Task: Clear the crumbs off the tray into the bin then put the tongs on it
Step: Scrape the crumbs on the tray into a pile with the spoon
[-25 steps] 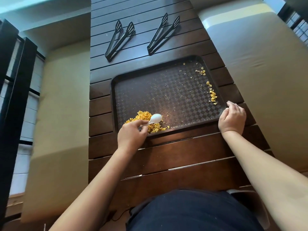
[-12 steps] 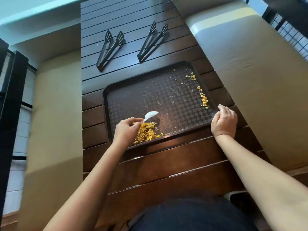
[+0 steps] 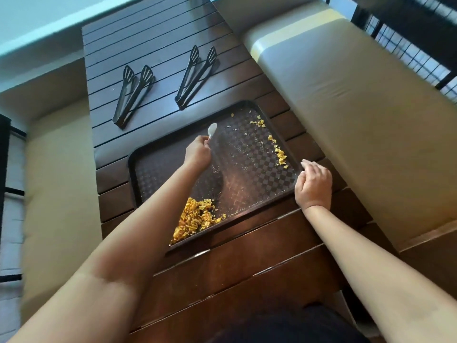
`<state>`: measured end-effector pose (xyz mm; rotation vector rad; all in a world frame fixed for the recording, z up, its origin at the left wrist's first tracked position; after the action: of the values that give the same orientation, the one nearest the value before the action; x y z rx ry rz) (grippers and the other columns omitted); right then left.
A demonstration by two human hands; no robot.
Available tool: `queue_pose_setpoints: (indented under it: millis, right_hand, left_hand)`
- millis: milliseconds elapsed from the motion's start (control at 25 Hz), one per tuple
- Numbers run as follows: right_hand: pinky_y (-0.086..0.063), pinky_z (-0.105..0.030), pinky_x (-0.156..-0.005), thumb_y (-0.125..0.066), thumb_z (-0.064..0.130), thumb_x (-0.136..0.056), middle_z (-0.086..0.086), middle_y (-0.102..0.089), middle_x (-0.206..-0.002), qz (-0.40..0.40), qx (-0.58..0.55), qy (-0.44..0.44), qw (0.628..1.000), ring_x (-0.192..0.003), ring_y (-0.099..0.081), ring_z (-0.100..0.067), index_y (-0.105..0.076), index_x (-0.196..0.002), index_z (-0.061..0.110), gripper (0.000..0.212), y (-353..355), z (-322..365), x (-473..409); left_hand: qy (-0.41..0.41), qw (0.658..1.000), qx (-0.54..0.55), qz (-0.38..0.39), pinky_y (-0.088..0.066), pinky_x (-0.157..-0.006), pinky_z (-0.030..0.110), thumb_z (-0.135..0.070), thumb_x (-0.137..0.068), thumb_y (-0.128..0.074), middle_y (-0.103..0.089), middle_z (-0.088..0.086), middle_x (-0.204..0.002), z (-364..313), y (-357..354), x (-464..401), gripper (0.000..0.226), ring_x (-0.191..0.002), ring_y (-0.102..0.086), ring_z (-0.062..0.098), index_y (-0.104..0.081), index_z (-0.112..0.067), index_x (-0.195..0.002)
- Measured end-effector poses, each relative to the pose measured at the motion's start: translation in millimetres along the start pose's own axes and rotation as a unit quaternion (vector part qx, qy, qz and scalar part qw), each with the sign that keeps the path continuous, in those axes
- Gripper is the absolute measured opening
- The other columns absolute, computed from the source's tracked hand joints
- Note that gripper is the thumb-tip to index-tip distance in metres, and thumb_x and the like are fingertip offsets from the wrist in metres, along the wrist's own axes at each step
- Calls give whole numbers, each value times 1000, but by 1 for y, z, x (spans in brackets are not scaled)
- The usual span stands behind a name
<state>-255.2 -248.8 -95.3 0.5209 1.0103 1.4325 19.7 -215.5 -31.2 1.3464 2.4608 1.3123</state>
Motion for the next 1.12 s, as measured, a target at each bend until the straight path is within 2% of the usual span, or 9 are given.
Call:
queue_pose_setpoints:
  millis: [160, 400, 520, 640, 720, 800, 920, 1000, 1120]
  right_hand:
    - [-45, -45, -88, -32, 20, -82, -16, -68, -105, -1, 2, -3, 1000, -97, -62, -36, -67, -101, -1, 45, 0, 0, -3]
    - [-43, -43, -89, -33, 20, -82, -13, -68, -107, 0, 2, -6, 1000, -99, -60, -35, -67, -103, 1, 44, 0, -1, -2]
    - [-41, -41, -89, -32, 19, -82, -12, -68, -107, -2, 6, -8, 1000, -99, -60, -35, -67, -103, 2, 44, 0, -2, -2]
    - [-41, -42, -90, -32, 20, -82, -12, -67, -108, 2, 4, -12, 1000, -101, -60, -34, -66, -104, 2, 44, -1, -2, -3]
    - [-42, -42, -91, -32, 20, -83, -12, -67, -109, 4, 5, -13, 1000, -102, -60, -34, -66, -104, 2, 44, 0, -1, -2]
    - [-43, -44, -91, -31, 20, -83, -12, -67, -109, 5, 5, -13, 1000, -102, -60, -34, -66, -104, 2, 45, 1, 0, -1]
    - [-44, -45, -91, -31, 20, -84, -12, -67, -109, 9, 8, -15, 1000, -102, -60, -34, -66, -104, 2, 45, 1, -1, -2]
    - [-43, -44, -91, -31, 20, -84, -12, -67, -109, 10, 10, -14, 1000, -102, -60, -34, -66, -104, 2, 45, 1, -2, -2]
    - [-42, -44, -92, -31, 21, -84, -11, -67, -110, 9, 10, -15, 1000, -103, -59, -33, -66, -105, 3, 45, 0, -2, -2]
  left_hand:
    - [-4, 999, -27, 27, -48, -88, 37, -23, -99, -35, -59, 13, -123, -12, -24, -9, 35, -104, -59, 29, -49, -14, -130]
    - [-103, 977, -89, 166, -42, -59, 19, -18, -100, -37, -56, 11, -127, -25, -67, 39, 33, -77, -50, 9, -48, -15, -131]
    - [-89, 988, -30, 119, -40, -53, 19, -17, -100, -37, -59, 10, -121, -31, -58, 30, 32, -68, -50, 9, -50, -15, -129]
    - [-15, 1000, -6, 4, -47, -75, 31, -14, -97, -34, -56, 15, -126, -35, -36, -11, 37, -95, -58, 23, -47, -10, -132]
    - [26, 1000, -17, -7, -43, -93, 34, -18, -97, -34, -53, 17, -130, -31, -35, -31, 39, -116, -52, 30, -44, -9, -133]
    - [31, 999, 0, 20, -43, -95, 34, -23, -98, -36, -53, 15, -131, -31, -44, -36, 40, -117, -52, 29, -44, -10, -135]
    - [-1, 998, 25, 53, -44, -86, 32, -27, -99, -38, -55, 12, -128, -40, -58, -35, 39, -110, -56, 27, -44, -11, -134]
    - [-7, 996, 41, 73, -48, -69, 29, -26, -99, -40, -59, 10, -119, -47, -65, -34, 37, -88, -61, 22, -45, -12, -133]
    - [-30, 991, 38, 123, -36, -41, 19, -18, -99, -40, -58, 6, -101, -53, -77, -25, 33, -53, -45, 9, -50, -13, -130]
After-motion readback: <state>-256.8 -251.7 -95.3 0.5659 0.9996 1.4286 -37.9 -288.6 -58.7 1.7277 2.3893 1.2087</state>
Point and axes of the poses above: each hand's wrist, its own x-axis away from the middle knuckle, its own y-axis out of the back of the hand, z = x × y, the point moved 4 cm from there along -x, towards the middle knuckle
